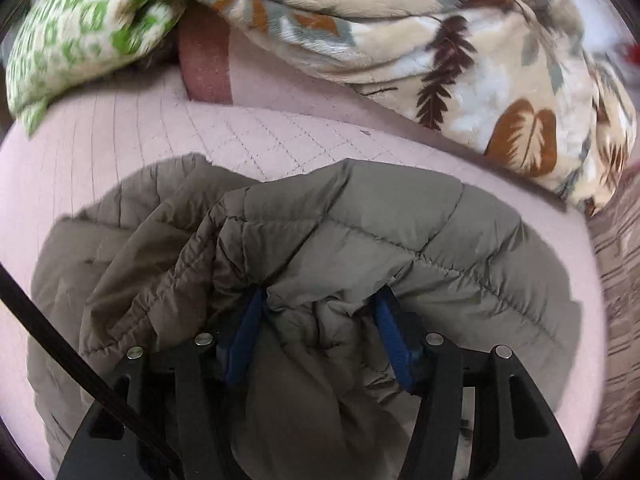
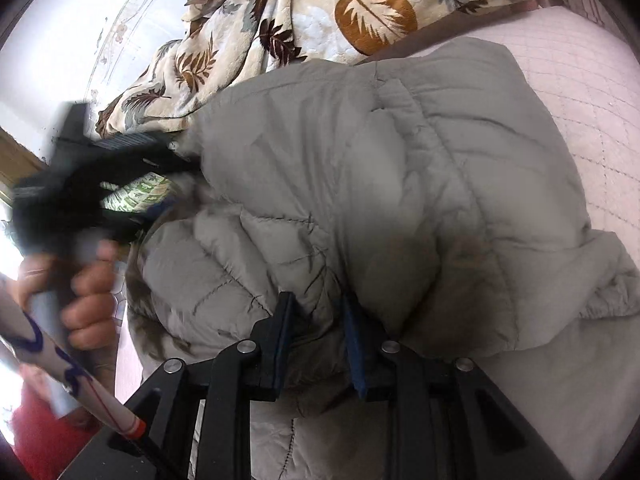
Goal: Fold large clothes
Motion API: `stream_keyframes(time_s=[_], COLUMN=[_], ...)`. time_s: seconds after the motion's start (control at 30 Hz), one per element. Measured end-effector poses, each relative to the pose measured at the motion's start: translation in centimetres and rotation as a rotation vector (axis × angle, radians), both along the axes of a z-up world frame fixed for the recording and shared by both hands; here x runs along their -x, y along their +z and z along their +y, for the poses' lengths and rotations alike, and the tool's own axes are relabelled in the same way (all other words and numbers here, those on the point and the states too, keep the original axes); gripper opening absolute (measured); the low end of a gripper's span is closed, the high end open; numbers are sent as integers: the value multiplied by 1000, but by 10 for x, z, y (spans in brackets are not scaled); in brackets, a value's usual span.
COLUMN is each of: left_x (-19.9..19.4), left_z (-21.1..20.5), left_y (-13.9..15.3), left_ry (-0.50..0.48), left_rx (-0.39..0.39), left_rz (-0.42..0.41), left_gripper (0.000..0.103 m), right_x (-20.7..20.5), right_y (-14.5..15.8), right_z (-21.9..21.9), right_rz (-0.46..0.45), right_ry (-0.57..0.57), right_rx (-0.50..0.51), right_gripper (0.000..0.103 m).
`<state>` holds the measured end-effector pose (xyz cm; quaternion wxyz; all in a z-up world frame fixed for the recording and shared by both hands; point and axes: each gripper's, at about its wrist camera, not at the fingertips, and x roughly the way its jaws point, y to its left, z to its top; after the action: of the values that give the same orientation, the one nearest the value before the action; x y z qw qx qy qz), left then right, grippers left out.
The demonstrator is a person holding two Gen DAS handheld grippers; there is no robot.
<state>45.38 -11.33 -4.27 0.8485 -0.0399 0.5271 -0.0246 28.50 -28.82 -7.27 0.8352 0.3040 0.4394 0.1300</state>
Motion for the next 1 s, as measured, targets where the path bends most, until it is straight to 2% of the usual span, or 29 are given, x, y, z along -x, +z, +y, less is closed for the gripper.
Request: stream_keyframes(time_s=[0.1, 0.13, 0.23, 0.3, 0.37, 0.4, 0.5, 0.57, 0.63, 0.7, 0.83, 0.9, 1.0], left_x=[7, 10, 35, 55, 69, 76, 75, 75, 77, 82, 102, 120, 139], left_z=[-13, -12, 7, 17, 24, 32, 48, 46, 35, 27, 29, 33, 40], left_y=[8, 13, 44, 54, 53, 48, 20, 9, 5, 9, 34, 49, 51], left_ry=[-46, -52, -52, -48, -41, -17, 14, 7, -9, -9, -20, -22, -7], left_rx=[-76, -69, 42, 40, 2, -28, -50, -77, -150, -195, -168, -157, -185], left_rz=[-13, -18, -65, -81, -83, -84, -47, -65, -89, -96, -111, -149, -171], left_gripper=[58, 58, 58, 58, 58, 58, 60, 62, 63, 63, 63, 63, 63], right_x=[-2, -3, -2, 1, 5, 6, 9, 10, 9, 7, 6, 9, 16], right_y=[-2, -2, 1, 7, 15, 18, 16, 13, 12, 11, 8, 11, 22], right_z=[3, 4, 6, 3, 1, 0, 3, 6, 11, 14, 14, 10, 5], right_rz=[2, 3, -8, -18, -33, -40, -35, -30, -29, -30, -25, -33, -62], right_ry=[6, 4, 6, -3, -6, -8, -11, -6, 5, 7, 6, -6, -24], right_rx=[8, 13, 39, 29, 23, 26, 43, 50, 67, 82, 88, 69, 51], right_gripper=[27, 27, 27, 28, 30, 31, 32, 33, 33, 34, 34, 34, 34])
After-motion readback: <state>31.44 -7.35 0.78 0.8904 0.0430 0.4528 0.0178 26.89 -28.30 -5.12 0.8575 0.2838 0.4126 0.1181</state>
